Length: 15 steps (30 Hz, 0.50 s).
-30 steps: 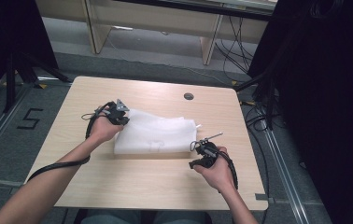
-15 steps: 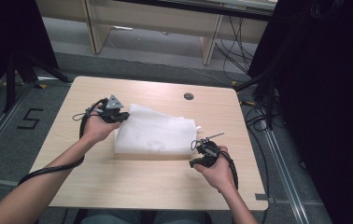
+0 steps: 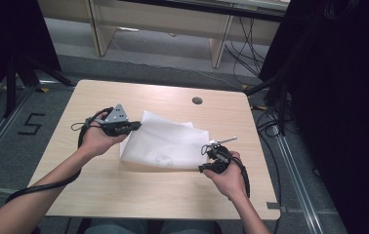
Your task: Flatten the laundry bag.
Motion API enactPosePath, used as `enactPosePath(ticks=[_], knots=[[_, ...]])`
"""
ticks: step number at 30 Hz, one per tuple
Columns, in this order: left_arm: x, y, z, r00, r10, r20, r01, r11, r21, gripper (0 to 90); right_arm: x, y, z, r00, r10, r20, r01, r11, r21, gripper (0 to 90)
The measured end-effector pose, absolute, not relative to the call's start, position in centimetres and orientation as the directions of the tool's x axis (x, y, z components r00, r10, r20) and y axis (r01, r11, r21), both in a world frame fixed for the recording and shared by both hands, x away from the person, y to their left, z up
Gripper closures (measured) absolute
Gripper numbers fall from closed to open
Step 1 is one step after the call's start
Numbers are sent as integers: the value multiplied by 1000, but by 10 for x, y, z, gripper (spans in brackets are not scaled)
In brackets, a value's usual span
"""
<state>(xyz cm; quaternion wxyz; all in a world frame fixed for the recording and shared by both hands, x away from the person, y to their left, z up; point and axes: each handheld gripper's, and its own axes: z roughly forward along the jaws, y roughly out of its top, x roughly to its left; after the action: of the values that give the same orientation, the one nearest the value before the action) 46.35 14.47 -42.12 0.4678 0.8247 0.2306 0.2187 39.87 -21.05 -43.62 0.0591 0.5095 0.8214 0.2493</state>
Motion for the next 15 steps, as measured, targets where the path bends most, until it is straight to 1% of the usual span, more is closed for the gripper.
enactPosePath(ticks=[6, 12, 15], knots=[[451, 143, -422, 823, 549, 145, 156, -464, 872, 884, 399, -211, -435, -473, 867, 155, 801, 350, 485, 759], [441, 141, -425, 843, 509, 176, 122, -498, 859, 884, 398, -210, -434, -469, 869, 157, 803, 346, 484, 756], [436, 139, -428, 853, 488, 183, 107, -508, 855, 884, 398, -211, -434, -483, 864, 143, 794, 362, 489, 755]])
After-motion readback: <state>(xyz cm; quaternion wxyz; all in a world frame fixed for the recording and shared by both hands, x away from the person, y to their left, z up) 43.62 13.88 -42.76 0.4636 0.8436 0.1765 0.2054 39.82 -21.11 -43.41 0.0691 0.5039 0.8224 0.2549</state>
